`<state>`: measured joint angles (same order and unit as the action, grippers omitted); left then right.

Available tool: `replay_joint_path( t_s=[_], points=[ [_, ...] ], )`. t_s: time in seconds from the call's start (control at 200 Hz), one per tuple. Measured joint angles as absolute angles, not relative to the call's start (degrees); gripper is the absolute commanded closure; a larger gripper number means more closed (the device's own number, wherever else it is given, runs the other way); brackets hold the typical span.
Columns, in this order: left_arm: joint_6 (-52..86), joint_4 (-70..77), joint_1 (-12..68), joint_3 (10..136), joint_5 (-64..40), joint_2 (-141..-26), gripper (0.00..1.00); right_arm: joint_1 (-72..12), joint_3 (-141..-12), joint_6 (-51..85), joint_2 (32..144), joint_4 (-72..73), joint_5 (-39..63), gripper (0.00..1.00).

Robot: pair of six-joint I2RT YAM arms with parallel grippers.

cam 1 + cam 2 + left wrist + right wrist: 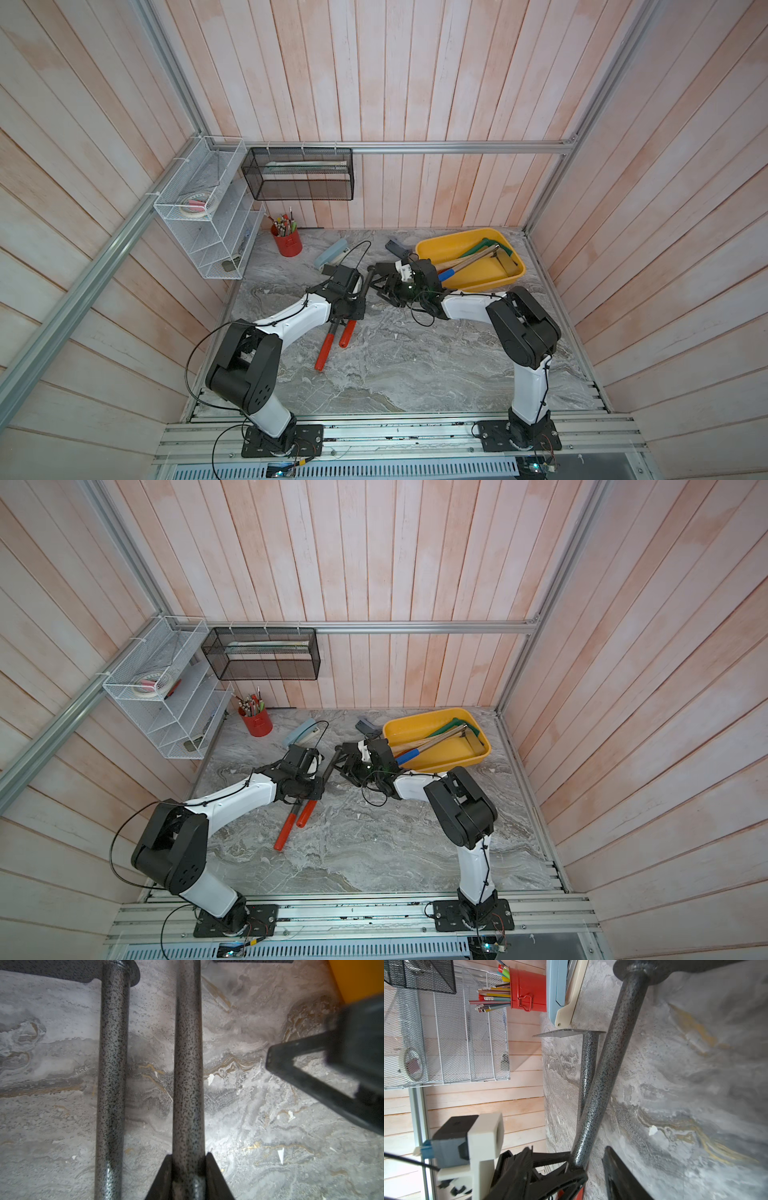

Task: Put the small hoe into the storage box
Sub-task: Pick up the hoe from the center of the board.

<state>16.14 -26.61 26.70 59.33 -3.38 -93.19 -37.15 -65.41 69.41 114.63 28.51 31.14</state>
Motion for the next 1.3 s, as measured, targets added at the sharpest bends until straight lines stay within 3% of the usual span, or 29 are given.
replay_joint_path(
  t_s=[0.605, 1.145, 1.3],
  points=[
    [16.38, -26.63, 26.70, 59.33, -4.08, -93.19, 1.00, -40.45, -71.83, 72.44, 122.89, 28.67, 30.55, 0.46],
    [16.82, -26.63, 26.70, 59.33, -4.43, -93.19, 1.00, -41.23, -74.28, 75.40, 126.54, 30.50, 30.55, 0.56],
    [16.99, -26.59, 26.70, 59.33, -4.47, -93.19, 1.00, -41.23, -74.65, 75.53, 126.87, 30.37, 30.55, 0.64]
  ],
)
